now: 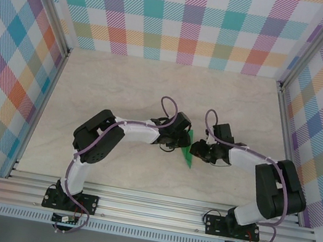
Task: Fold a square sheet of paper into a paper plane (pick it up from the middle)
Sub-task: Fold the wing for the fifth time at the center of the table.
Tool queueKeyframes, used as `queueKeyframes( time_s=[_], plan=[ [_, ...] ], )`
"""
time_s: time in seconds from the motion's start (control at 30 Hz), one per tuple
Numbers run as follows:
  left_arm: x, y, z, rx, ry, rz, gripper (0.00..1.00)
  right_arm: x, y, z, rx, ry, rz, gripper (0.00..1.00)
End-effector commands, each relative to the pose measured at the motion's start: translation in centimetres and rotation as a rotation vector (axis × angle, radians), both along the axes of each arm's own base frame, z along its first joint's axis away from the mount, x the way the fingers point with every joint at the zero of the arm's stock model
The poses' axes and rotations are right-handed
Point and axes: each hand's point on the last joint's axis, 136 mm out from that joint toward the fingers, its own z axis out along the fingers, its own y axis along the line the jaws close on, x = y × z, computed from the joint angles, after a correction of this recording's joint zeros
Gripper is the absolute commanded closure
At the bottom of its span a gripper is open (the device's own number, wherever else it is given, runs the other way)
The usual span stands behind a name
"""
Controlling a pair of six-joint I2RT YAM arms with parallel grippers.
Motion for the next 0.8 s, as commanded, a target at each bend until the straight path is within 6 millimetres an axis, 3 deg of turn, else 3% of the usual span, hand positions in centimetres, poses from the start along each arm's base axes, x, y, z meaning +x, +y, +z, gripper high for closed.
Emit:
queueKeyframes(
  time_s=[0.0,0.23,0.5,0.77],
  plan=[
    [0.4,0.0,-0.3,0.022,0.002,0.007,0.75,-1.2,0.6,0.7,0.060,-0.001,0.048,0.54],
    [0.3,-0.2,-0.1,0.007,0.007,0.004,0.75,-2.0,1.4,1.5,0.102,-0.039,0.140,0.38],
    [0.4,-0.6,0.2,-0.019,0.010,0.004,0.75,-1.9,2.0,0.9,0.033,-0.067,0.205,0.40],
    [0.4,-0.8,0.6,-0.033,0.010,0.006,0.75,-1.4,1.6,-0.2,-0.064,-0.091,0.193,0.48]
  ],
)
